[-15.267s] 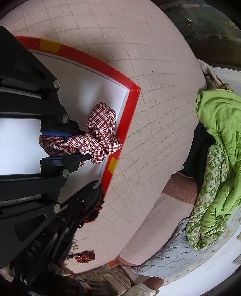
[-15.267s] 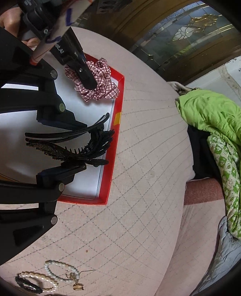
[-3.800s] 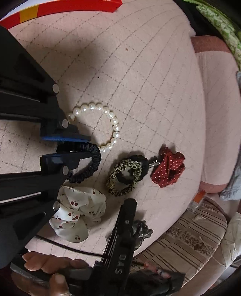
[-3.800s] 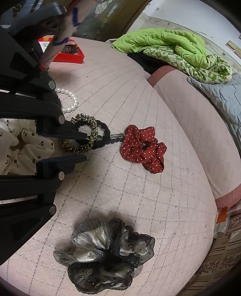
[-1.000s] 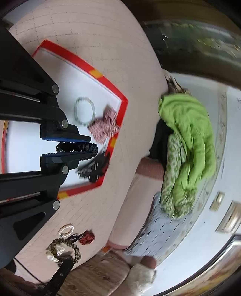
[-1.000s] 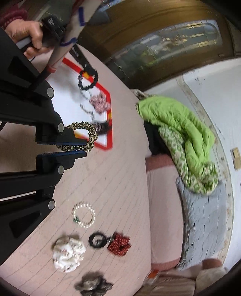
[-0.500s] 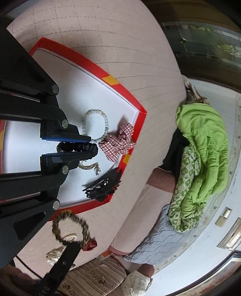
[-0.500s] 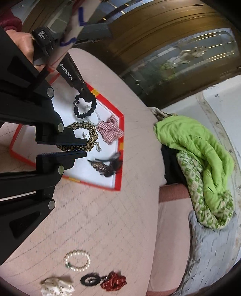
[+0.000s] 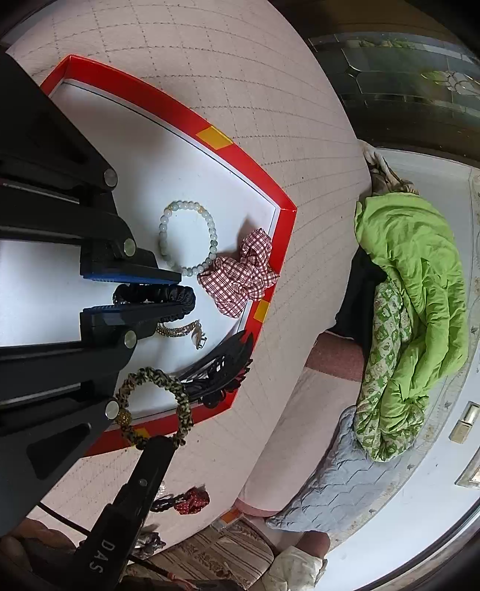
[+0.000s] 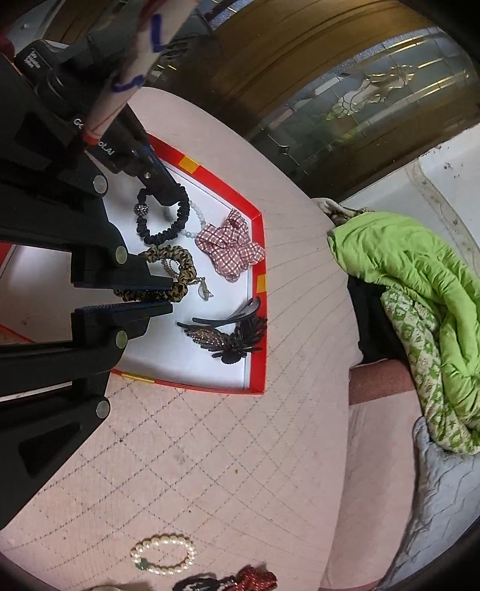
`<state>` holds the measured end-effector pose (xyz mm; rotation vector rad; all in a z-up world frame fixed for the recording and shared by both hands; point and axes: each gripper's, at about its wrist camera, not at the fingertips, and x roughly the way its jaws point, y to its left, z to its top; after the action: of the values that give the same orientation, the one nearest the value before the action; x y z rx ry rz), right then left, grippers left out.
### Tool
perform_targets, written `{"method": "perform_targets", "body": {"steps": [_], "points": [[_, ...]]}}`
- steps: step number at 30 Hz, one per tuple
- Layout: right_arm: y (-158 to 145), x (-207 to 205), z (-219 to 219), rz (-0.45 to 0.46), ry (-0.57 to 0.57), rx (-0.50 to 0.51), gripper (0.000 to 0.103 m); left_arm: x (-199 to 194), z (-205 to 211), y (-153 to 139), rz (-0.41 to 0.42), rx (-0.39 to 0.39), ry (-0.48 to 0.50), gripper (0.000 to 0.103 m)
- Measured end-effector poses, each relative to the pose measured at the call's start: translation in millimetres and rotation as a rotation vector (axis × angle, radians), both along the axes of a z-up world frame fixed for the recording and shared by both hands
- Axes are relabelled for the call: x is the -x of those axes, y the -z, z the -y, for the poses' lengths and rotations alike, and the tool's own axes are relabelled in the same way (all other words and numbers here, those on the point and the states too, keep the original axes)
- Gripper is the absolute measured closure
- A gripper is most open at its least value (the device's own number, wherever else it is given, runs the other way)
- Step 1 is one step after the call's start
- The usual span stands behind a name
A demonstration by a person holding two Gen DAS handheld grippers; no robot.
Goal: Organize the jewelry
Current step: 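Lower the leopard-print tie into the tray and open the right tool while the left tool lowers the black tie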
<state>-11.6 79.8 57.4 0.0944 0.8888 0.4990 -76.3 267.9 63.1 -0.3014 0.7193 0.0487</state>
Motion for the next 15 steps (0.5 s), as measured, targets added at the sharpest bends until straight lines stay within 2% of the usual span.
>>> {"method": "perform_targets", "body": {"steps": [15], "points": [[18.5,-15.4,4.9,-0.051,0.032,0.014,0.096,-7.2,0.2,5.2,-0.032,-0.016,-0.013,0.094]]}}
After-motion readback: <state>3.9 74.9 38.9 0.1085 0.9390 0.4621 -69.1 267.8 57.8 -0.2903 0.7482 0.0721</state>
